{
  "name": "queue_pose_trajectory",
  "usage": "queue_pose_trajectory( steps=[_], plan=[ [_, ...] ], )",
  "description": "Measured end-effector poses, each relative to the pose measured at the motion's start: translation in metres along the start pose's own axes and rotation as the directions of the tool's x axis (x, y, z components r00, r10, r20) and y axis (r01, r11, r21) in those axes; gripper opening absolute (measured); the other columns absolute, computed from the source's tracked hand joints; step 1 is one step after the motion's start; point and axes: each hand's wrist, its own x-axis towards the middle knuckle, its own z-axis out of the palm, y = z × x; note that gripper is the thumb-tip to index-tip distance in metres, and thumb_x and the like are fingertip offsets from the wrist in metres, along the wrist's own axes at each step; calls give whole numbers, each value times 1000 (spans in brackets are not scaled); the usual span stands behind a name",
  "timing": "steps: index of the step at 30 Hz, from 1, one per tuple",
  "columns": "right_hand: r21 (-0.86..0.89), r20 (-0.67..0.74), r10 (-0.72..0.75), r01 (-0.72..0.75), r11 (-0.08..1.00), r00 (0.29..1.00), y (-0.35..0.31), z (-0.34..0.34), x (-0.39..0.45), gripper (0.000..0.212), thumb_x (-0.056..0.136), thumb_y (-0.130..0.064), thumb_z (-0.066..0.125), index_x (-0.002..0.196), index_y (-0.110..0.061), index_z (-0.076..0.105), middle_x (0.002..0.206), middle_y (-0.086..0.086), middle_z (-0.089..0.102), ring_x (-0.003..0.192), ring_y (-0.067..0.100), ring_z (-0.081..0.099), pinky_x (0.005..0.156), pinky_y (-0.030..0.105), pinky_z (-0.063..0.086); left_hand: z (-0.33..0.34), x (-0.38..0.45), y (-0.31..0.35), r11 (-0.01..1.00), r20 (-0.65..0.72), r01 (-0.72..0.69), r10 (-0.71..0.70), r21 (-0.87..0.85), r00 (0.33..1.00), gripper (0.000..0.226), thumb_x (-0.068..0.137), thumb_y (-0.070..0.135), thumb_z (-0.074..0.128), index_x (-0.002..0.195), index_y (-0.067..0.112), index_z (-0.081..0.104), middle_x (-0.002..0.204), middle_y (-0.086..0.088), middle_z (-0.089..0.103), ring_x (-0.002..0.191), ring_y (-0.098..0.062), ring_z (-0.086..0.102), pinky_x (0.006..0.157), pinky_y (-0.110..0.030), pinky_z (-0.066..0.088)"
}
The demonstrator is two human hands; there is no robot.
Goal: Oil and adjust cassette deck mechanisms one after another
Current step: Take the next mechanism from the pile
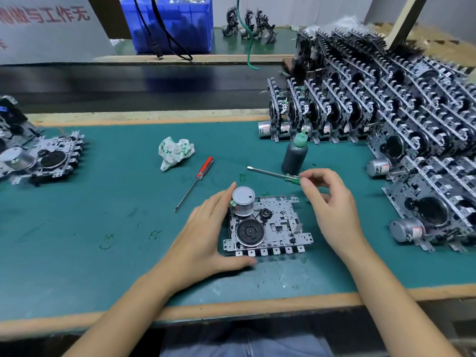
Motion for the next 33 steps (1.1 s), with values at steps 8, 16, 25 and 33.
queue_pose_trajectory(
  steps=[8, 16, 25, 33],
  plan=[
    [-186, 453, -33, 131, 974, 891, -18, -26, 2, 51, 77, -64, 58, 122, -42, 48, 127, -25, 45, 125, -5, 38, 102, 15, 29, -3, 2, -1, 998, -15, 21, -22, -64, 1000, 106, 51, 72, 72, 138, 50, 15, 139, 42, 20, 129, 16, 23, 106, -9, 18],
    [-335, 705, 95, 213, 918, 703, -19, -30, -7, 107, 49, -72, 68, 135, -59, 6, 131, -55, -8, 128, -27, -6, 94, -9, -3, -4, 2, -1, 994, 6, 27, -27, -107, 1000, 105, 46, 71, 74, 134, 49, 22, 136, 47, 21, 125, 22, 23, 104, -6, 17],
    [-563, 746, 149, 494, 663, 649, -35, -12, -4, 128, 55, -73, 71, 151, -27, 0, 146, -17, 21, 133, 3, 20, 104, 15, 19, -2, 2, -1, 999, 42, -1, 3, -43, 999, 115, 47, 75, 71, 140, 52, 6, 134, 52, 8, 124, 25, 15, 103, -3, 12],
    [-592, 763, 34, 678, 435, 645, -48, -5, 11, 91, 57, -70, 67, 128, -17, 46, 120, -4, 56, 106, 20, 56, 89, 35, 44, 3, -5, -5, 993, -59, 72, -78, -91, 995, 115, 45, 74, 72, 139, 51, 10, 135, 40, 25, 125, 14, 31, 102, -10, 25]
  ],
)
